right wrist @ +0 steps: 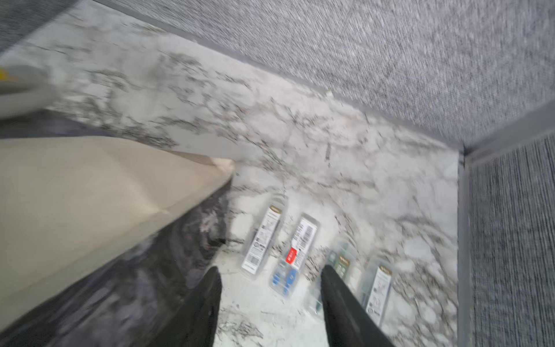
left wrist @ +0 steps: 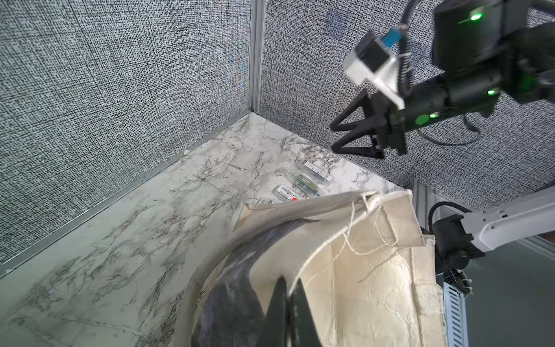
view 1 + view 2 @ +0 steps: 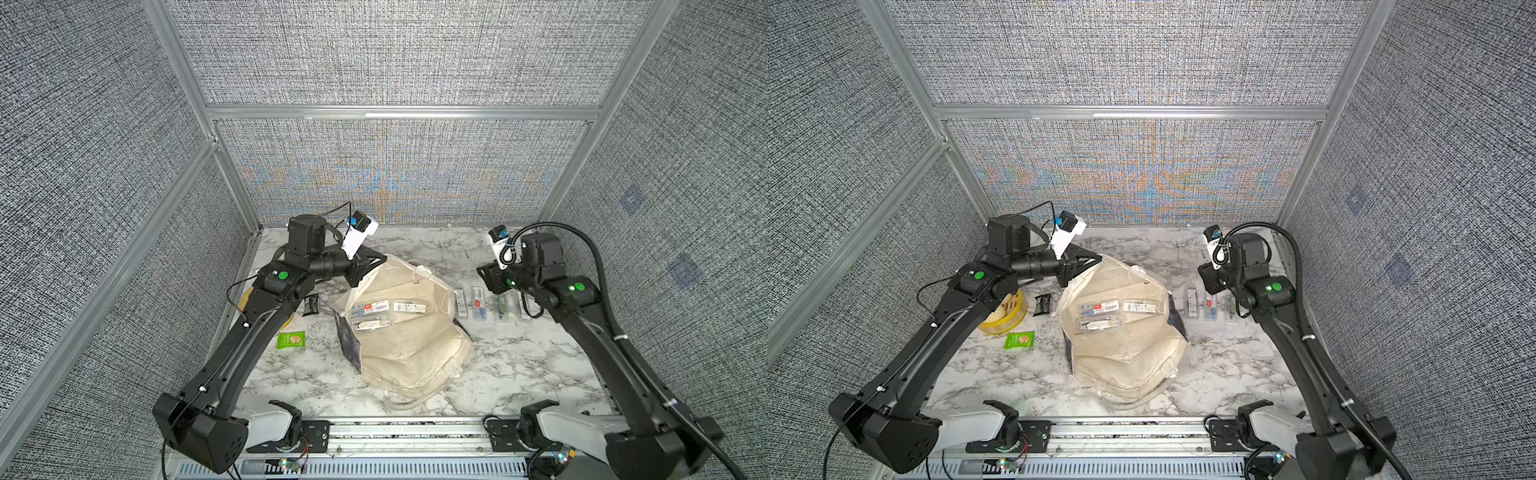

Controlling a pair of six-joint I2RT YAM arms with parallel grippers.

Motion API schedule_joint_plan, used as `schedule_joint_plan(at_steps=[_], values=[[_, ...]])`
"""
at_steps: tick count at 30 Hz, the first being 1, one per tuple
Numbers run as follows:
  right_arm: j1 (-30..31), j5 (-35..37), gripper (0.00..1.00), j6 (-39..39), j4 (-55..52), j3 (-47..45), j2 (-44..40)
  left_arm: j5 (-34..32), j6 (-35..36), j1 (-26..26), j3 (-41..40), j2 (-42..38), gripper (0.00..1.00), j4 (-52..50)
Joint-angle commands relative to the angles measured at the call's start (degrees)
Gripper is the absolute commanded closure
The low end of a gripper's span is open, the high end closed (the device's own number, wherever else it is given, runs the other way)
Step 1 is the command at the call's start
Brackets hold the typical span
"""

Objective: Take out the compass set from the canvas bag
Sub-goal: Pick up the compass set from the canvas bag.

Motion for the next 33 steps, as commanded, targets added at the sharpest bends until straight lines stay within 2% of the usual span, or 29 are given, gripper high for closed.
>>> schedule_joint_plan(at_steps=[1,6,10,13,16,19,26,29,33], values=[[4.52,-5.84,0.49,-4.35,0.66,-0.02,-4.69,1.32,0.0,0.06,0.54,-0.51,1.0,2.36],[14.23,-10.54,0.53,-12.16,-0.43,0.55,-12.09,1.04,0.19,0.07,0.62,-0.54,1.0,1.98],[26.07,-13.26,0.53,-22.95,3.03,-3.05,-16.13,1.04,0.35,0.07,0.89,-0.6,1.0,1.61],[35.18,-8.84,0.51,-32.84,6.34,-6.62,-14.53,0.95,0.51,0.04,0.84,-1.02,1.0,1.44],[40.14,-2.92,0.48,-40.01,6.37,-6.36,-6.94,0.78,0.79,0.02,0.88,-1.34,1.0,1.19],[41.33,0.06,0.49,-43.27,4.07,-2.42,3.67,0.87,1.13,0.03,1.09,-1.33,1.0,0.64],[40.77,7.89,0.5,-45.44,6.45,3.43,23.81,0.95,1.33,0.06,0.98,-1.29,1.0,0.46],[39.06,5.7,0.53,-42.26,5.73,6.85,31.26,0.78,1.53,0.01,1.03,-1.16,1.0,0.15],[36.73,1.59,0.55,-40.72,8.64,7.55,36.78,0.69,1.66,0.02,1.06,-1.13,1.0,0.01]])
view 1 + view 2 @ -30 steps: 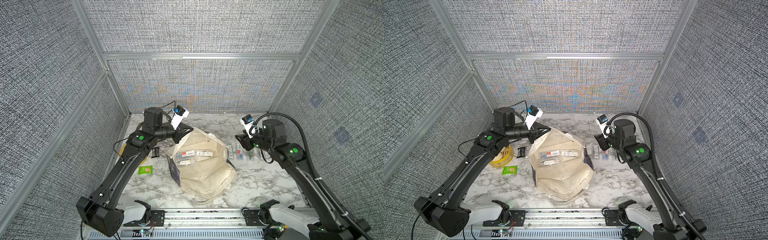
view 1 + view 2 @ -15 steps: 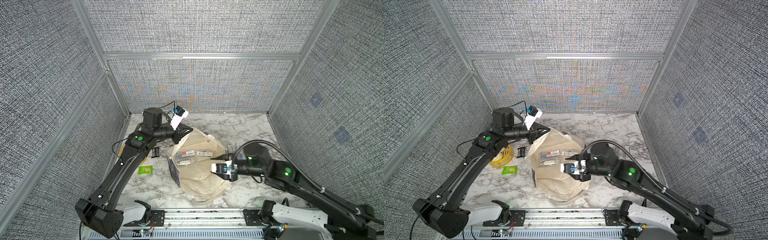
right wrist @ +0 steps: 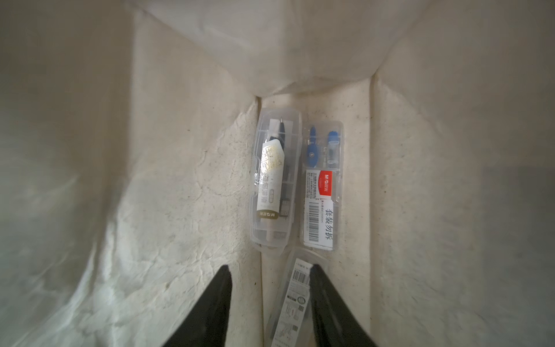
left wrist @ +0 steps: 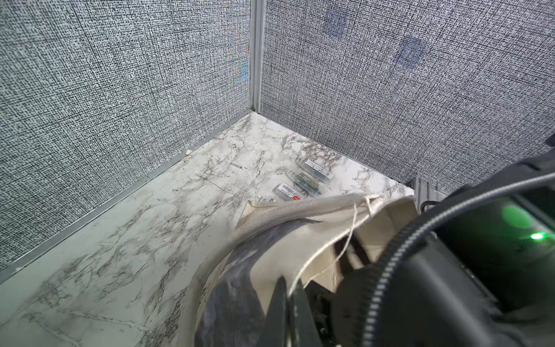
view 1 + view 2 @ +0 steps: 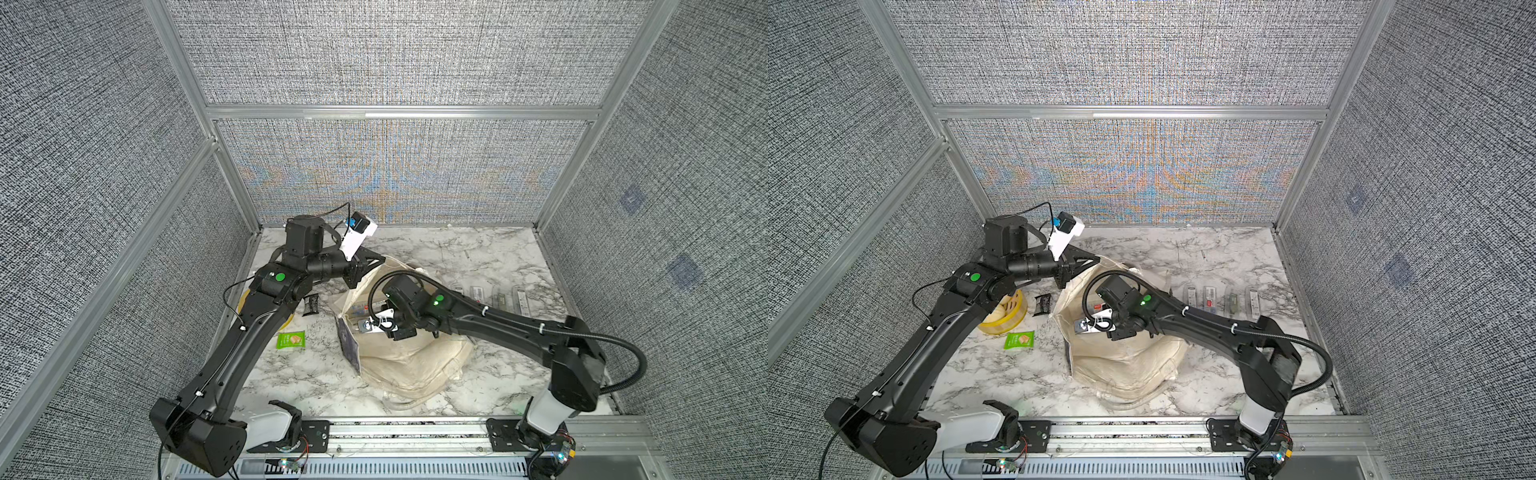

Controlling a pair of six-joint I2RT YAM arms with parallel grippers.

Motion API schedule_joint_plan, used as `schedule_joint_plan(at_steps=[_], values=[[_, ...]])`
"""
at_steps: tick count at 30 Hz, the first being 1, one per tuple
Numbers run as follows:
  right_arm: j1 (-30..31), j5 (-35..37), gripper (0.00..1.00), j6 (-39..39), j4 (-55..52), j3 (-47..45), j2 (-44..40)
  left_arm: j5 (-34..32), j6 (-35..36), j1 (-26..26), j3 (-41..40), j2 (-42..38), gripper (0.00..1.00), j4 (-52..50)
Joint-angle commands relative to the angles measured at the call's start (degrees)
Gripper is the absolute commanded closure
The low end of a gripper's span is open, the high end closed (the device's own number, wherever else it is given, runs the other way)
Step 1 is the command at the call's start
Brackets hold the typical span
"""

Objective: Take out the compass set from the canvas bag
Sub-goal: Pick up the compass set from the canvas bag.

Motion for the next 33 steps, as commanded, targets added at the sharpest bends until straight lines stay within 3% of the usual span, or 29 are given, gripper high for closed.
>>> schedule_joint_plan(at_steps=[1,14,27,33], values=[[-1.19,-3.57,0.55,1.63,2.36,0.38,2.92,1.13,0.55,-0.01,0.8,-0.19,1.0,1.47],[-1.08,-2.89,0.36,4.31,9.86,2.47,13.29,1.24,0.45,0.07,0.89,0.5,1.0,1.35],[-0.74,4.25,0.31,6.46,10.12,7.18,21.21,1.4,0.62,0.05,0.71,-0.15,1.0,1.32],[-0.74,5.13,0.37,9.19,6.46,9.32,22.13,1.32,0.62,0.0,0.63,-0.26,1.0,1.42]])
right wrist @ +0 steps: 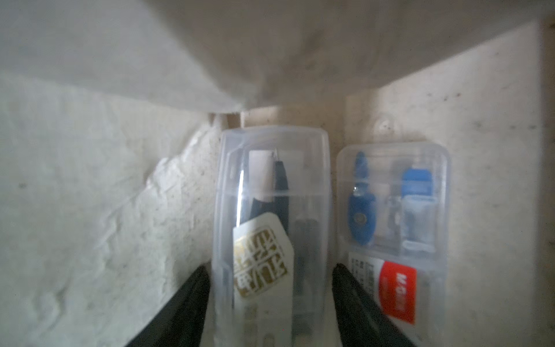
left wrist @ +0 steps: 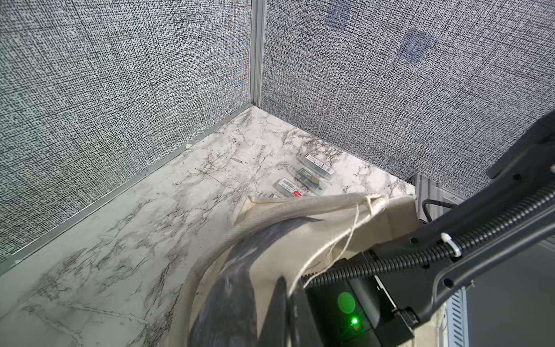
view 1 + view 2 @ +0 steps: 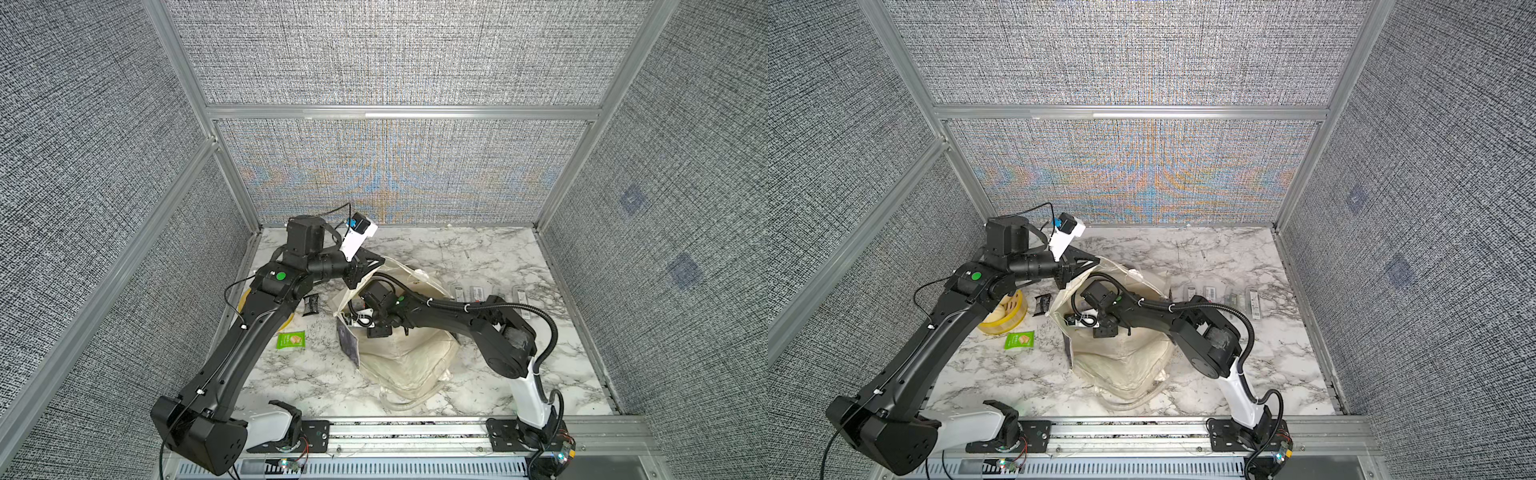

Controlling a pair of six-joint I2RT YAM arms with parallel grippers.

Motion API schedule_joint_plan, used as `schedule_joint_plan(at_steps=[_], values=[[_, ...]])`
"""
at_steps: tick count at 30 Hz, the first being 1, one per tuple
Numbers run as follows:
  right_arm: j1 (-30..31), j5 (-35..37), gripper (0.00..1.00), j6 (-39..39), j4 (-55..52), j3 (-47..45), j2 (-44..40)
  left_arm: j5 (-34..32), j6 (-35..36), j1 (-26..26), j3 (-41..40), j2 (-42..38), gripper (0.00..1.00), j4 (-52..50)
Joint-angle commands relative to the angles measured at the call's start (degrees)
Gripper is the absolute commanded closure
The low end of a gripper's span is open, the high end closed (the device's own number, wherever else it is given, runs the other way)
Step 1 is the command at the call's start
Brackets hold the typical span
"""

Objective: Take out the compass set from the canvas bag
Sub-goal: Pick up the compass set from the canvas bag.

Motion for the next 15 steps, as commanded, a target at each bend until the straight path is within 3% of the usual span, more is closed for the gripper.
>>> schedule_joint_plan(at_steps=[1,15], values=[[-0.03,2.04,0.38,2.16,-3.56,0.02,-0.56,1.4,0.25,0.06,0.32,-0.68,1.0,2.7],[-0.72,1.43,0.45,4.4,-6.62,-1.28,-5.62,1.01,0.31,-0.01,0.32,-0.59,1.0,2.64]])
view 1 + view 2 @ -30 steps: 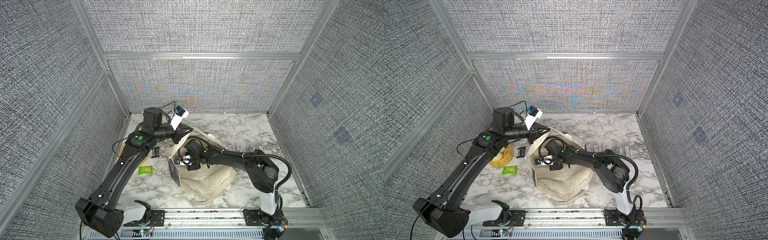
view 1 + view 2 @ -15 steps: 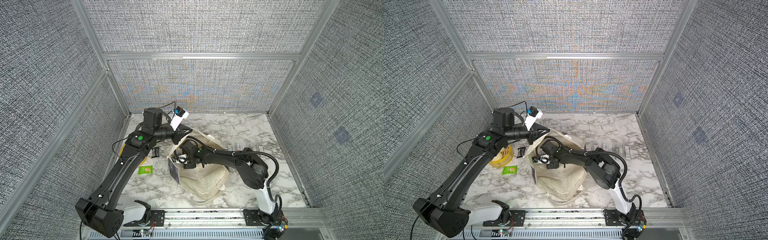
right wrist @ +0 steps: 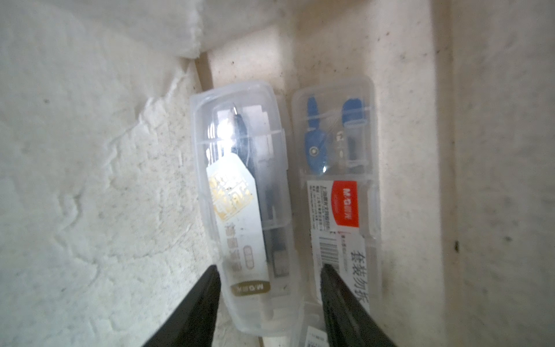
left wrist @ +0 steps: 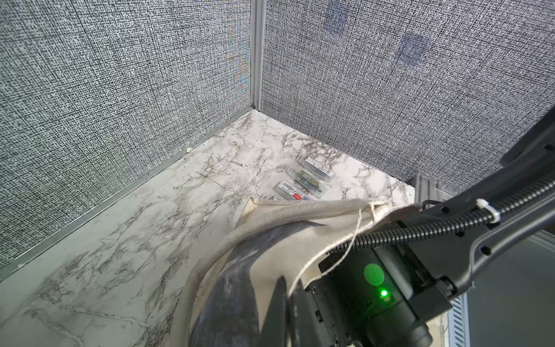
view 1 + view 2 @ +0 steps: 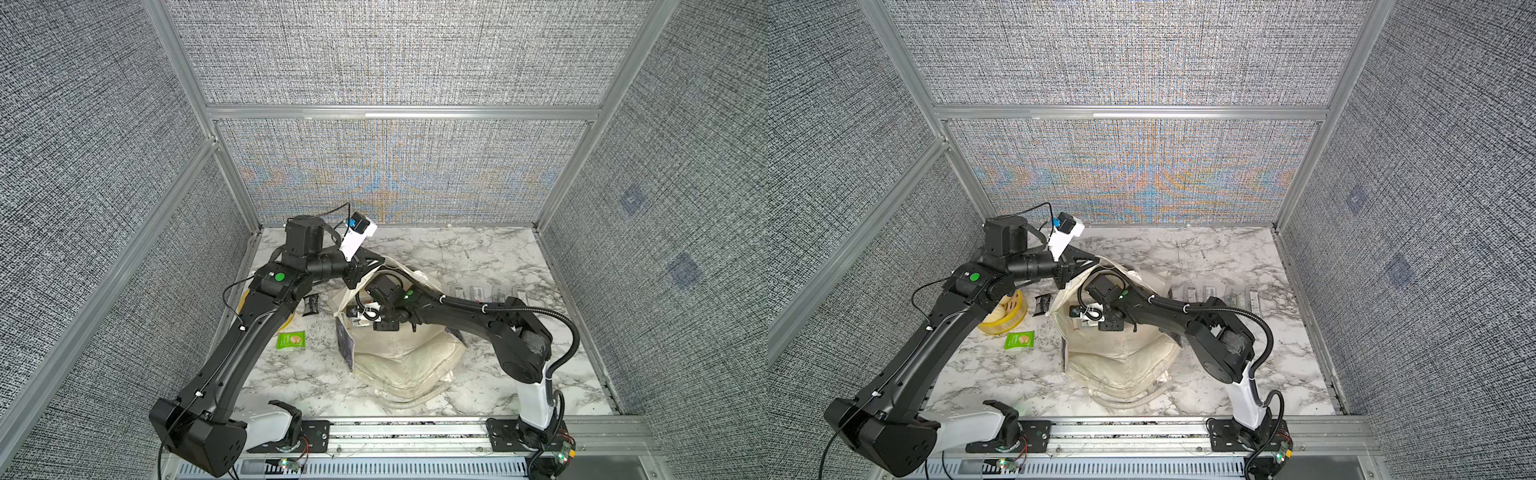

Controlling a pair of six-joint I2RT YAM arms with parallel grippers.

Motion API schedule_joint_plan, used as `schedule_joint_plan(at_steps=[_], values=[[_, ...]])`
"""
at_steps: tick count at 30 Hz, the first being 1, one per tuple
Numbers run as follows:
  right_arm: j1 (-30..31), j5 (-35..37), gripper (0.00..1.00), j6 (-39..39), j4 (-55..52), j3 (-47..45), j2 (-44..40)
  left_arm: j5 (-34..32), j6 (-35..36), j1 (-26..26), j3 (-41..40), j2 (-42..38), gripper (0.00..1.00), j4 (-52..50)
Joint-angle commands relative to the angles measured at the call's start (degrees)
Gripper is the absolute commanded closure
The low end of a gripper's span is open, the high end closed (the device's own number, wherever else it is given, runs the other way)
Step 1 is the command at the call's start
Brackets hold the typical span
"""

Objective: Take out the compass set from the canvas bag
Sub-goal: Pick up the compass set from the canvas bag.

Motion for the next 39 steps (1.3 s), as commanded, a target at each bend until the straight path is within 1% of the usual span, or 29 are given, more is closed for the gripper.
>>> schedule_joint_plan(at_steps=[1,4,7,9,11,15,17,19,23,26,31,36,39], values=[[0.02,-2.22,0.45,1.55,-0.98,0.27,0.83,1.02,0.24,0.01,0.32,-0.18,1.0,2.43],[0.19,-4.93,0.42,2.4,-1.07,1.83,2.84,1.02,0.23,0.04,0.41,-0.1,1.0,2.35],[0.33,-7.13,0.32,2.69,0.18,2.25,4.16,0.93,0.27,-0.01,0.41,-0.11,1.0,2.34],[0.24,-7.21,0.27,2.69,0.25,3.06,5.5,0.93,0.3,0.02,0.41,-0.19,1.0,2.29],[-0.01,-6.81,0.24,3.35,-0.01,4.17,7.16,0.93,0.31,-0.01,0.38,-0.27,1.0,2.3],[-0.98,-7.07,0.24,5.72,-3.51,7.93,11.12,0.99,0.31,-0.01,0.32,-0.4,1.0,2.3],[-1.16,-7.18,0.25,6.87,-6.33,9.85,12.62,1.02,0.31,0.0,0.32,-0.47,1.0,2.25],[-1.25,-7.5,0.29,7.58,-8.19,10.74,13.04,0.99,0.31,0.03,0.32,-0.52,1.0,2.29],[-1.37,-7.07,0.38,8.86,-10.4,11.44,11.93,1.09,0.28,0.03,0.23,-0.45,1.0,2.42],[-1.33,-5.17,0.42,9.37,-11.49,11.86,10.54,1.15,0.27,-0.01,0.32,-0.41,1.0,2.36],[-1.41,-2.54,0.45,9.28,-12.71,11.46,8.27,0.67,0.31,-0.01,0.23,-0.66,1.0,2.3],[-1.18,-3.12,0.49,10.54,-11.9,9.87,6.34,0.5,0.31,0.04,0.3,-0.39,1.0,2.26],[-1.16,-4.82,0.49,11.67,-10.7,9.34,6.47,0.57,0.31,0.06,0.32,-0.19,1.0,2.29]])
